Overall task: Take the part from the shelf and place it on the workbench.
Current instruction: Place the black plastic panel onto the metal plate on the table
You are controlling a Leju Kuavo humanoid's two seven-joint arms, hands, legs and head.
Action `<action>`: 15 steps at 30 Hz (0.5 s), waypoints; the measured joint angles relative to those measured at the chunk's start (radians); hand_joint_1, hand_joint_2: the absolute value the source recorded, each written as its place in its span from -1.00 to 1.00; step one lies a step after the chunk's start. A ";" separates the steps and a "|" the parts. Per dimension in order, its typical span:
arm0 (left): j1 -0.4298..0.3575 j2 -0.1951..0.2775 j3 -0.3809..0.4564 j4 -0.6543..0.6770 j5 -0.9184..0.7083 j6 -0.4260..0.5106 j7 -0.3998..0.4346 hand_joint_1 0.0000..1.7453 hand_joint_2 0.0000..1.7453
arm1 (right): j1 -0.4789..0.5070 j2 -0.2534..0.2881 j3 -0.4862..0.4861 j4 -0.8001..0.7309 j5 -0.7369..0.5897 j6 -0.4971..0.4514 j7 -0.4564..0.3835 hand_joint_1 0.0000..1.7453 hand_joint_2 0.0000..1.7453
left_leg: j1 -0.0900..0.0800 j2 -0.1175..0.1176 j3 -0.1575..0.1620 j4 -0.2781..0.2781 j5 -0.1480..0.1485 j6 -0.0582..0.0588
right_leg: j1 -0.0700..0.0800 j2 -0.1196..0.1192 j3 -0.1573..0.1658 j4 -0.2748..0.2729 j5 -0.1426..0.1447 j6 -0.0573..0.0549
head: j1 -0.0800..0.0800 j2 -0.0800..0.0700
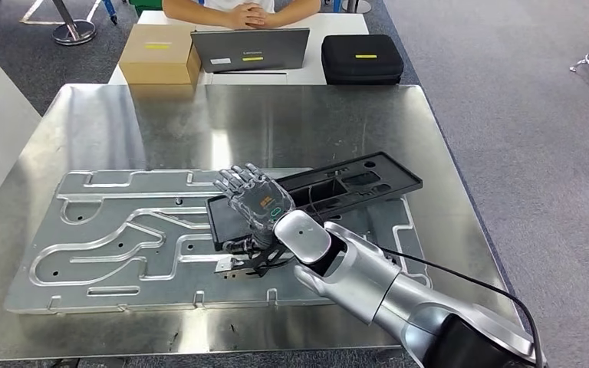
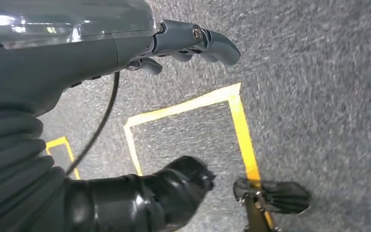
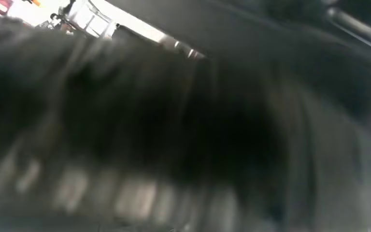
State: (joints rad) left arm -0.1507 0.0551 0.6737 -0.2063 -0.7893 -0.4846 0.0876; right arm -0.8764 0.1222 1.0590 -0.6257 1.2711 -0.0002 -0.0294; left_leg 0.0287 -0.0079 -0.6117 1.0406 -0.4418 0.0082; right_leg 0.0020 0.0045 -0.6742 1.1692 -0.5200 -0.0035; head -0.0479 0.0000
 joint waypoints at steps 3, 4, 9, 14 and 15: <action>0.010 0.000 -0.006 -0.002 0.008 0.016 -0.004 -1.00 -1.00 | 0.001 -0.012 0.000 -0.002 -0.028 0.000 0.008 -1.00 -1.00 | -0.008 0.003 -0.009 0.002 0.007 0.008 | 0.001 0.000 -0.066 0.156 -0.069 -0.001 | 0.000 0.000; 0.015 0.000 -0.010 -0.002 0.010 0.020 -0.005 -1.00 -1.00 | 0.002 -0.017 0.000 -0.005 -0.038 -0.001 0.011 -1.00 -1.00 | -0.010 0.004 -0.011 0.002 0.008 0.009 | 0.004 0.000 -0.060 0.151 -0.060 -0.006 | 0.000 0.000; 0.029 -0.003 -0.030 -0.004 0.022 0.053 -0.015 -1.00 -1.00 | 0.002 -0.040 -0.011 -0.070 -0.082 -0.005 0.034 -1.00 -1.00 | -0.012 0.003 -0.011 0.002 0.011 0.008 | 0.029 0.002 0.083 -0.104 0.051 -0.045 | 0.000 0.000; 0.035 -0.006 -0.038 -0.005 0.022 0.065 -0.017 -1.00 -1.00 | 0.003 -0.050 -0.027 -0.110 -0.096 -0.006 0.045 -1.00 -1.00 | -0.011 0.004 -0.017 -0.001 0.021 -0.003 | 0.034 0.002 0.086 -0.122 0.056 -0.051 | 0.000 0.000; 0.041 -0.007 -0.044 -0.006 0.022 0.070 -0.017 -1.00 -1.00 | 0.005 -0.058 -0.037 -0.140 -0.101 -0.005 0.050 -1.00 -1.00 | -0.011 0.004 -0.024 0.004 0.014 -0.009 | 0.033 0.000 0.088 -0.143 0.071 -0.056 | 0.000 0.000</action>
State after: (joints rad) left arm -0.1101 0.0479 0.6300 -0.2125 -0.7674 -0.4143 0.0709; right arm -0.8717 0.0641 1.0216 -0.7654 1.1699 -0.0055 0.0209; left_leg 0.0173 -0.0037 -0.6354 1.0446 -0.4279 -0.0007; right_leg 0.0347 0.0046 -0.5864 1.0265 -0.4486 -0.0598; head -0.0481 0.0000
